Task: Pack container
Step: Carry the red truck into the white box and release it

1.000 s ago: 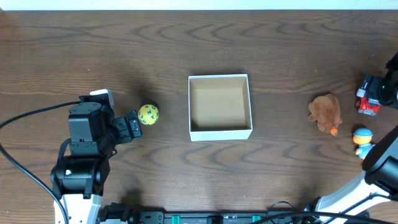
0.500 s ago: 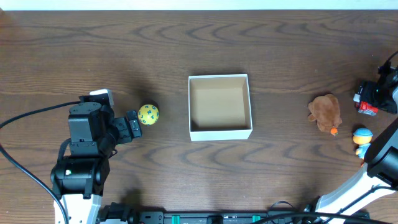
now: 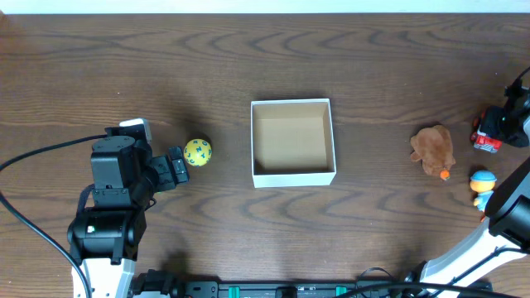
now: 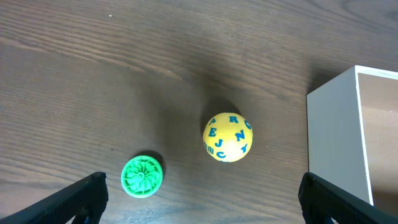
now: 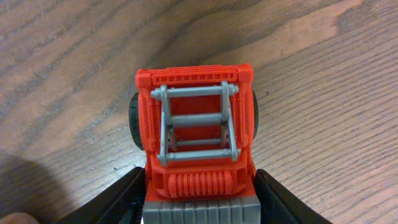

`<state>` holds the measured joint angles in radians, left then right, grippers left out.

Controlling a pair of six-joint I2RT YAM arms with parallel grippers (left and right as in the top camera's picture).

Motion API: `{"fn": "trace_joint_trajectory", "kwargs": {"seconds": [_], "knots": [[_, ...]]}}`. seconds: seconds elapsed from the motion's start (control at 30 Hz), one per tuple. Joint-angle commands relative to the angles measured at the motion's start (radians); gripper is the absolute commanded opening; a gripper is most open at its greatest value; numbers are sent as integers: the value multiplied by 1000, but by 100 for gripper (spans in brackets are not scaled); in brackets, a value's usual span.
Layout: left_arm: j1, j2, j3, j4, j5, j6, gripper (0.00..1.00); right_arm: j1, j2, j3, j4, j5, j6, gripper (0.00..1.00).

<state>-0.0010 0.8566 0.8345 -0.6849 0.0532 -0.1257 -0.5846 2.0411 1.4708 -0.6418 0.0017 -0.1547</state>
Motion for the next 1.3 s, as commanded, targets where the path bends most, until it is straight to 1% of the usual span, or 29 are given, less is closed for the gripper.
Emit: {"fn": "trace_joint_trajectory", "kwargs": {"seconds": [0.0,0.07,0.23,0.33,0.53,0.6,0.67,0.73,0.77,0.87,1.0,1.13,1.17,1.27], "knots": [[5,0,23,-3,4,17,98,-3,6,14,-1,-10,5,52],[5,0,23,-4,4,17,98,-3,4,14,-1,-10,5,48],[5,0,23,-4,4,17,98,-3,-13,14,-2,-14,5,44],[5,0,23,-3,4,17,98,-3,-32,14,-2,-28,4,34],[5,0,23,-4,4,17,98,10,-97,14,-7,-63,6,26],[5,0,23,-4,4,17,98,25,-135,14,-13,-63,14,19],[5,0,23,-5,4,17,98,50,-190,14,-20,-63,35,9],[5,0,23,-7,4,17,98,84,-253,14,-30,-63,50,4],[5,0,23,-8,4,17,98,106,-290,14,-37,-63,64,1],[5,0,23,-10,4,17,98,196,-411,14,-71,-80,88,1],[5,0,23,-14,4,17,98,370,-564,14,-125,-89,158,1],[5,0,23,-18,4,17,98,602,-661,14,-155,-83,285,1],[5,0,23,-18,4,17,98,679,-673,14,-155,-76,345,1],[5,0,23,-18,4,17,98,835,-669,13,-159,-44,477,1]]}}
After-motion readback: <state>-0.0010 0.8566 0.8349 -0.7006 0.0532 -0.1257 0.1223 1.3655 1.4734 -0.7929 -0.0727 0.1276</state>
